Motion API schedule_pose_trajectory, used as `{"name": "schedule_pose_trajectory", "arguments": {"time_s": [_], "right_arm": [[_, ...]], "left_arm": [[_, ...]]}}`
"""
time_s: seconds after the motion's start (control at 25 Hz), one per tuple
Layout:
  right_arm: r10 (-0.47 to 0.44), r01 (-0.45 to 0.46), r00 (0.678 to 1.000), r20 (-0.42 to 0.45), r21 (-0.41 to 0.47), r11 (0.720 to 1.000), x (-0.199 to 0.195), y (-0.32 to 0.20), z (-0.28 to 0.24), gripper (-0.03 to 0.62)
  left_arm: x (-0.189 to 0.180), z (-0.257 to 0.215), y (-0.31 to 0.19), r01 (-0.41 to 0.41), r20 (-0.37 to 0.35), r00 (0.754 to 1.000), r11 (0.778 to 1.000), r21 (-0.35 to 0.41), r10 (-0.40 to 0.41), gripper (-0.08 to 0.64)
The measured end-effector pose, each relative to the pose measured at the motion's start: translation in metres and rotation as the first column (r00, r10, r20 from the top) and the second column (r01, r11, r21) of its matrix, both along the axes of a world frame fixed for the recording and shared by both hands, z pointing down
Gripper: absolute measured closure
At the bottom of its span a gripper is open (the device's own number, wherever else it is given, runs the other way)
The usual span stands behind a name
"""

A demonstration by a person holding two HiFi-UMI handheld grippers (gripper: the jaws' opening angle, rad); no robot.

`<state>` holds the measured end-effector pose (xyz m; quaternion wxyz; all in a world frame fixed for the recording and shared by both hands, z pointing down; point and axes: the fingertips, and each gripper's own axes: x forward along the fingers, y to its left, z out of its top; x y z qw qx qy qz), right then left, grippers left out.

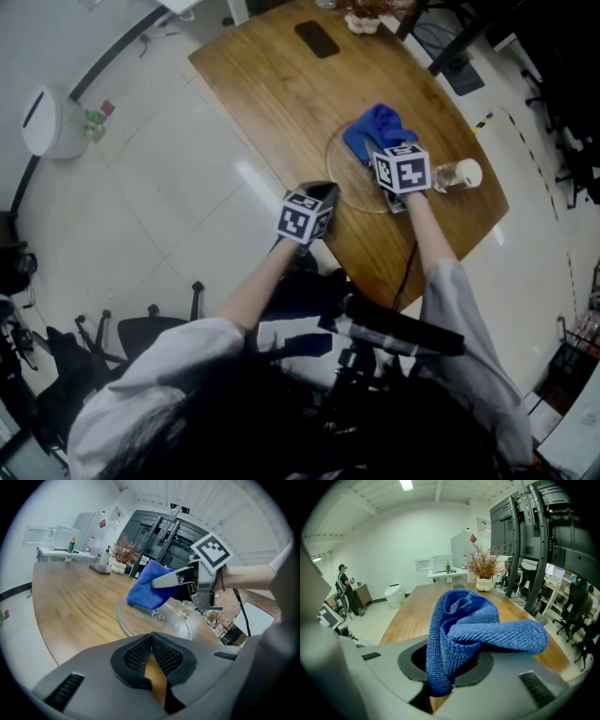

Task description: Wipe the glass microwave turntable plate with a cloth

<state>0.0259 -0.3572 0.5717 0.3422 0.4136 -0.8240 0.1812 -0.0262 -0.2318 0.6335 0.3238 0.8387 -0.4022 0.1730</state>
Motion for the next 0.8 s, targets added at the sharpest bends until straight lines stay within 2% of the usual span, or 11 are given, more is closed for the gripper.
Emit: {"name": "schedule_pose_trajectory", "arguments": {"time_s": [0.08,0.16,0.24,0.32,0.44,0.56,0.68,0.8], "right_arm": [[0.049,-0.048,0.998,0.032,-0.023,0.999,-0.003,-0.017,0.005,0.506],[0.144,-0.138,0.985,0.098,-0.071,0.988,-0.002,-0.031,0.01,0.506],[0.226,-0.209,0.962,0.152,-0.122,0.97,0.002,-0.037,0.017,0.506],[0.26,-0.234,0.95,0.176,-0.156,0.96,0.005,-0.035,0.023,0.506],[0.239,-0.206,0.951,0.195,-0.176,0.963,0.007,-0.016,0.029,0.505],[0.209,-0.162,0.949,0.236,-0.203,0.966,0.006,0.015,0.031,0.505],[0.173,-0.116,0.953,0.249,-0.227,0.967,0.005,0.051,0.033,0.505],[0.127,-0.078,0.968,0.219,-0.217,0.973,0.007,0.085,0.035,0.505]], "left_arm": [[-0.003,0.001,-0.003,-0.004,0.001,1.0,1.0,-0.004,0.004,0.56],[-0.002,0.003,-0.005,-0.018,0.013,1.0,1.0,-0.007,0.018,0.56],[0.002,0.007,-0.005,-0.051,0.047,0.998,0.999,-0.013,0.051,0.56],[0.006,0.01,-0.001,-0.091,0.097,0.991,0.996,-0.014,0.092,0.56],[0.01,0.011,0.004,-0.138,0.14,0.981,0.99,0.006,0.136,0.561],[0.012,0.012,0.005,-0.167,0.146,0.976,0.986,0.008,0.164,0.561],[0.011,0.011,0.003,-0.16,0.131,0.979,0.987,-0.002,0.159,0.561],[0.009,0.01,0.0,-0.138,0.114,0.984,0.99,-0.012,0.138,0.561]]}}
